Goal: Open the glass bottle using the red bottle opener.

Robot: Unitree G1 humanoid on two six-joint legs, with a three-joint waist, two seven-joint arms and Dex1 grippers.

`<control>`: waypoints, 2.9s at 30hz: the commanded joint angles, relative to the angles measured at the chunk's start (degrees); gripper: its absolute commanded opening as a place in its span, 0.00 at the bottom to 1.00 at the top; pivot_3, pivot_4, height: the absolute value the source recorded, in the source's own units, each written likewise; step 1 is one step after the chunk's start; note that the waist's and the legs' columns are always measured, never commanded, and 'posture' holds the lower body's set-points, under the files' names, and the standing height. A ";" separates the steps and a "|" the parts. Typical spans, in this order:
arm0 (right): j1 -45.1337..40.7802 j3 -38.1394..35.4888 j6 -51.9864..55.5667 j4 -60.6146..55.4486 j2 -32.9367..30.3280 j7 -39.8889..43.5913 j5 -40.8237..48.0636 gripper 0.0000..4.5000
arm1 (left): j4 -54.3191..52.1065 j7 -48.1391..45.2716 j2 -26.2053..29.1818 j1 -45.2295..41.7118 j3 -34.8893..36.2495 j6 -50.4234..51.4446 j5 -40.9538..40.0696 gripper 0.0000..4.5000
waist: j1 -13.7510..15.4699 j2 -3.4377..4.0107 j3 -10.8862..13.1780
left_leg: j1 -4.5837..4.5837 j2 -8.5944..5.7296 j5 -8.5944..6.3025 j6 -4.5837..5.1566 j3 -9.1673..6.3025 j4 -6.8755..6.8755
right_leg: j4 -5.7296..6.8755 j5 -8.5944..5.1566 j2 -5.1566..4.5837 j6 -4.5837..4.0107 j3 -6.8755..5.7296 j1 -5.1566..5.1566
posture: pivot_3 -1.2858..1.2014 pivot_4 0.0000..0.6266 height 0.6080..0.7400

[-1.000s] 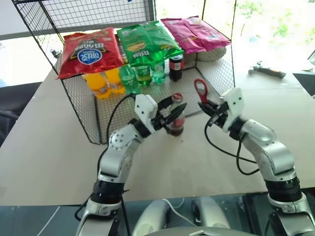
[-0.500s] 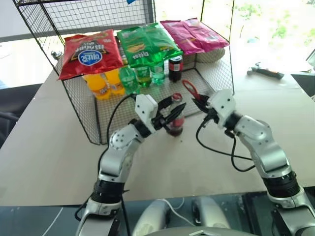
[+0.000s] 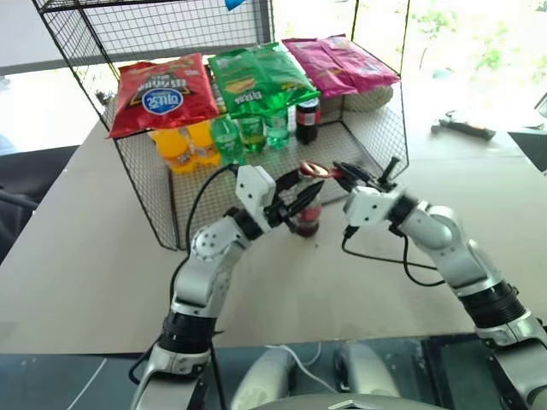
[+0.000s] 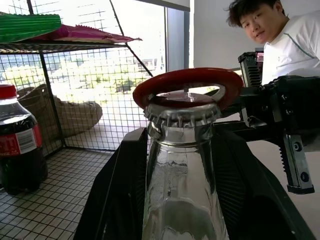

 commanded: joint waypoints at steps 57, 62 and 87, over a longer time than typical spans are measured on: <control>-17.61 -1.50 -23.72 22.58 -0.35 -22.46 -19.03 0.00 | 4.08 -0.63 -0.36 -1.17 -1.70 2.24 1.68 0.38 | 0.16 0.14 -0.01 | 0.21 0.11 0.14 -0.22 -0.18 -0.75 | -0.85 0.00 0.11 -0.05 0.13 0.27 | 0.52 0.24 0.96; -16.92 -3.79 -21.85 22.30 1.15 -23.65 -15.50 0.00 | 3.76 -0.56 -0.23 -0.98 -1.07 2.07 1.19 0.38 | 0.14 0.13 -0.01 | 0.22 0.12 0.14 -0.22 -0.18 -0.86 | -0.87 0.00 0.11 -0.05 0.15 0.24 | 0.52 0.24 0.96; -12.73 -5.70 -15.71 22.64 4.26 -17.46 -3.56 0.00 | 2.32 -0.98 0.21 -0.26 -0.57 1.75 0.08 0.99 | 0.00 -0.02 0.23 | -0.75 0.13 0.16 -0.20 -0.10 -1.07 | -0.93 0.04 0.12 -0.10 0.14 -0.88 | 0.52 0.24 0.96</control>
